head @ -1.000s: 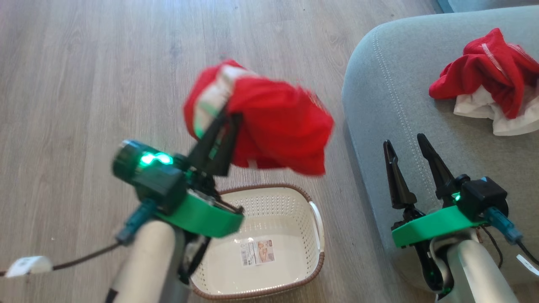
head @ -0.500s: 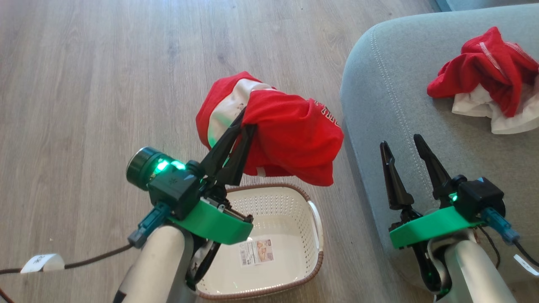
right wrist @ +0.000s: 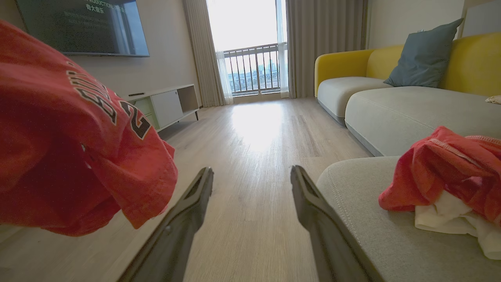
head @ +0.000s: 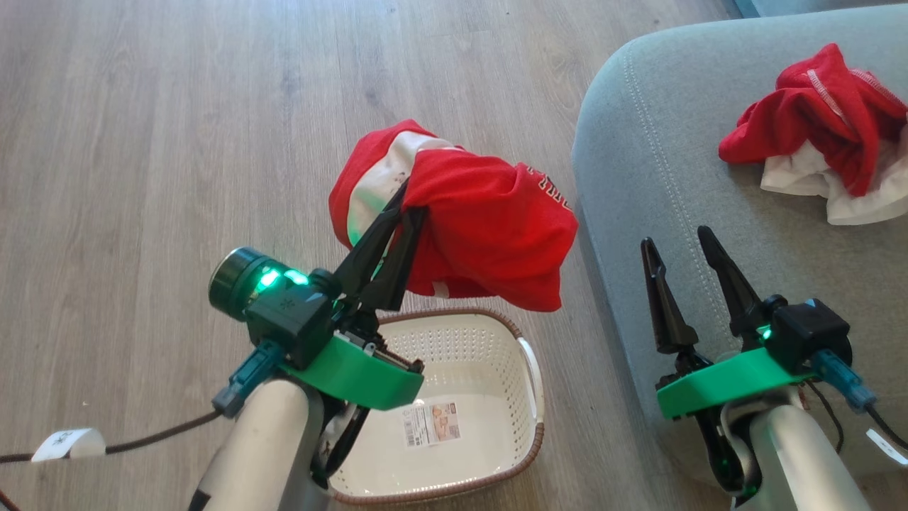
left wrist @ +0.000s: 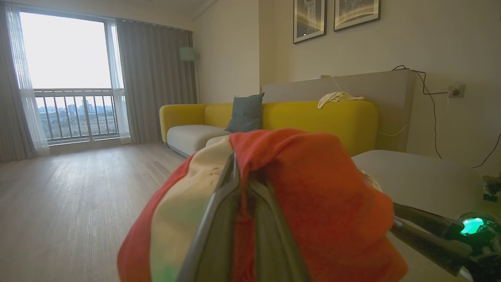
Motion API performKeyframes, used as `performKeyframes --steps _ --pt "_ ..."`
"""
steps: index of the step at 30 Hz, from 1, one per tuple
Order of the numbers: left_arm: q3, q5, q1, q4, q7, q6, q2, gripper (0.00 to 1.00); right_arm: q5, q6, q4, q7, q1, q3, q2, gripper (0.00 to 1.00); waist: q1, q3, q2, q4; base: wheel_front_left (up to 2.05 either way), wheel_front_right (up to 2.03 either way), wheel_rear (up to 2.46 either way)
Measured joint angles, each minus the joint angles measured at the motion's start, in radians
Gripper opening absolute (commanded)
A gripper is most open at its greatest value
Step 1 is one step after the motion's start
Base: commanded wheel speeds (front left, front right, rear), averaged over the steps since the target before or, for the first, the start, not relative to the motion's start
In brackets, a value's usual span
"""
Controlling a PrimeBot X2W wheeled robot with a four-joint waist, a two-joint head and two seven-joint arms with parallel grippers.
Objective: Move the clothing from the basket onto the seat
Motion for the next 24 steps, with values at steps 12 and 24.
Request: performKeyframes --steps 12,24 --pt "0.015 0.0 -0.001 0.002 0.0 0.0 0.0 0.0 -0.014 0.0 -0.015 0.0 -0.002 0.016 -0.014 1.0 0.0 0.011 0.0 -0.011 0.0 0.0 0.0" --pt "0.029 0.016 -0.002 0.026 0.0 0.0 0.0 0.0 -0.035 0.0 -0.109 0.0 -0.006 0.247 -0.173 1.0 0.0 0.023 0.0 -0.02 0.0 0.0 0.0"
